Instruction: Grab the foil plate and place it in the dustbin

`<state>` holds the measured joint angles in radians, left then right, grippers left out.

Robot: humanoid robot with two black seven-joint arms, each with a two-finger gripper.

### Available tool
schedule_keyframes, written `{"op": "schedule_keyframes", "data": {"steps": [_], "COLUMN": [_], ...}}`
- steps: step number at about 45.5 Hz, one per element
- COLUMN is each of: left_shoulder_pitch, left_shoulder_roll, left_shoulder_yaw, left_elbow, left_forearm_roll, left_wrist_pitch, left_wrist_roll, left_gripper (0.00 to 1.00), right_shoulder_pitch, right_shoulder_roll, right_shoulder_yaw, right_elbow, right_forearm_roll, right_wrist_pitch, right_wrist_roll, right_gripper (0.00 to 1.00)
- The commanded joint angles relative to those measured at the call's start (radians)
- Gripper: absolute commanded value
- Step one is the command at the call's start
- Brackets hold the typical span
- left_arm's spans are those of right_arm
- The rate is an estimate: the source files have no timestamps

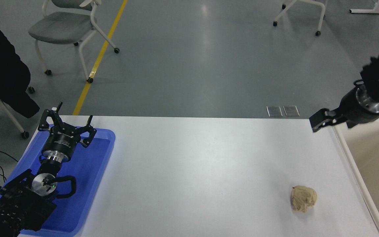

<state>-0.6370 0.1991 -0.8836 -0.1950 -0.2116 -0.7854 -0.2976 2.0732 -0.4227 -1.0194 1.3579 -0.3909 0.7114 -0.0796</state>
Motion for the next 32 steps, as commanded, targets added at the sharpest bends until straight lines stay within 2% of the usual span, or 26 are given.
{"op": "schedule_keyframes", "data": {"steps": [1, 13, 32], "left_shoulder_pitch": [0.0, 0.0, 0.0], "left_shoulder_roll": [0.0, 0.0, 0.0], "left_shoulder_yaw": [0.0, 0.0, 0.0], "left_elbow": [0.0, 0.0, 0.0], "left_forearm_roll": [0.0, 0.0, 0.0], "left_wrist_pitch": [0.0, 0.0, 0.0], "left_wrist_roll": [0.0, 0.0, 0.0], "left_gripper": [1.0, 1.0, 1.0], "right_shoulder_pitch": [0.093, 0.154, 0.234], "right_shoulder_roll": [0.134, 0.134, 0.13], "right_shoulder_yaw": [-0.027, -0.037, -0.031], "right_elbow": [0.043, 0.044, 0.046], "right_forearm_roll": [0.17, 0.242, 0.248], "right_wrist_pitch": [0.066, 0.074, 0.074], "right_wrist_roll": [-0.008, -0.008, -0.008], "right_gripper": [1.0, 1.0, 1.0]}}
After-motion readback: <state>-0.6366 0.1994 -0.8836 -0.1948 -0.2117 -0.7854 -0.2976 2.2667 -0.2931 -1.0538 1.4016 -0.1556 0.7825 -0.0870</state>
